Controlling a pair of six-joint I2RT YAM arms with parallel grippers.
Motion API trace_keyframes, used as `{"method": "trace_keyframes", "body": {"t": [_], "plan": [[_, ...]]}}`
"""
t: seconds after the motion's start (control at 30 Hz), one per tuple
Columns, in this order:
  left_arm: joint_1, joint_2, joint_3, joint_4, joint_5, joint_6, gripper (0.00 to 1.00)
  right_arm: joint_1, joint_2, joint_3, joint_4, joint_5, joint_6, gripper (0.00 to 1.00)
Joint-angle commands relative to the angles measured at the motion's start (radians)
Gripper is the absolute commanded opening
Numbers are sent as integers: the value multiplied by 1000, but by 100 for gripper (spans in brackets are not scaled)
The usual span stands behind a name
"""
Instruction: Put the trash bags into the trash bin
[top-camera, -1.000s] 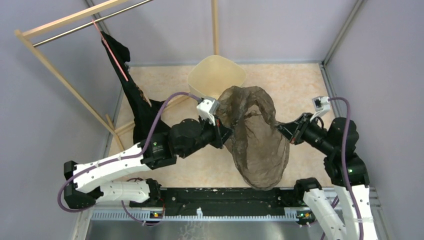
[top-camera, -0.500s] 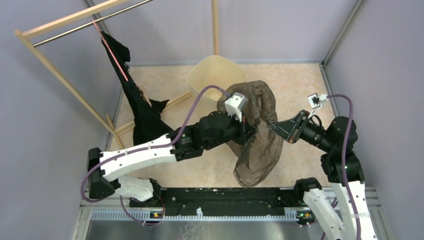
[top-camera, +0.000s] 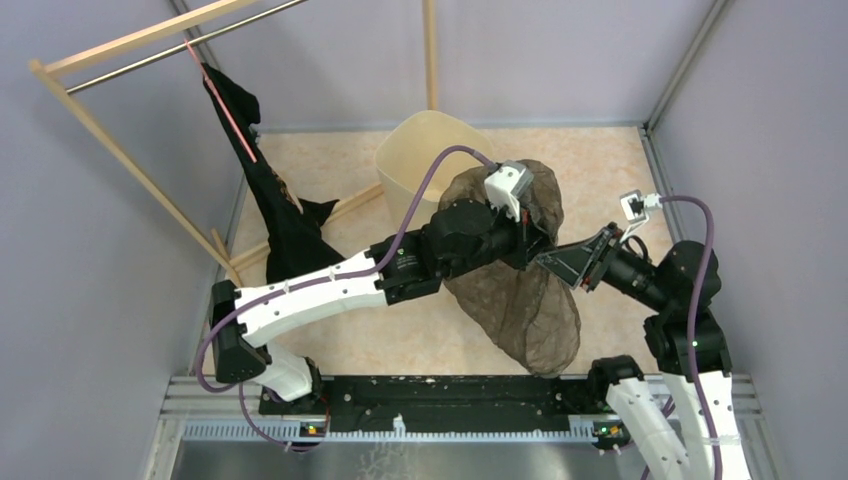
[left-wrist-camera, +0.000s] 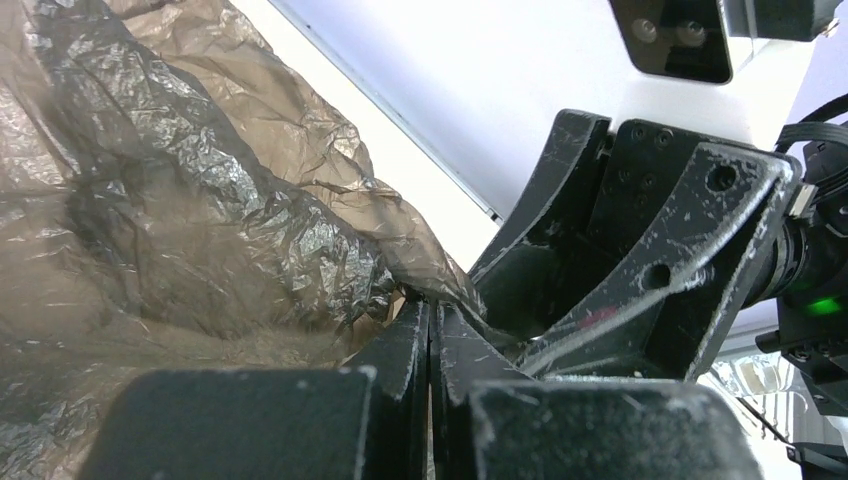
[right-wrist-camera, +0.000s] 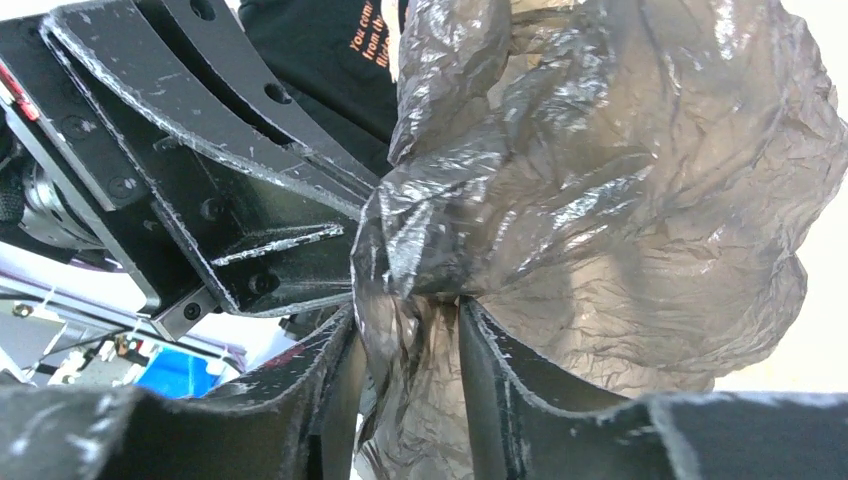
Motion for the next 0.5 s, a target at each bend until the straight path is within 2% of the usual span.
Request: {"method": "trace_keyframes", "body": {"t": [0.0, 0.13, 0.33, 0.4, 0.47], "plan": [[-2, 26, 54, 53, 25, 5, 0, 11, -7, 20, 4, 20, -36, 43], [-2, 28, 63, 55, 34, 2, 0, 11, -5, 53, -69, 81, -97, 52], [-2, 54, 97, 68, 70, -3, 0, 11, -3, 53, -61, 94, -95, 55], [-2, 73, 116, 70, 94, -7, 0, 11, -7, 43, -44, 94, -78, 52], [-2, 82, 132, 69, 109, -9, 0, 11, -9, 40, -48, 119, -76, 38]]}}
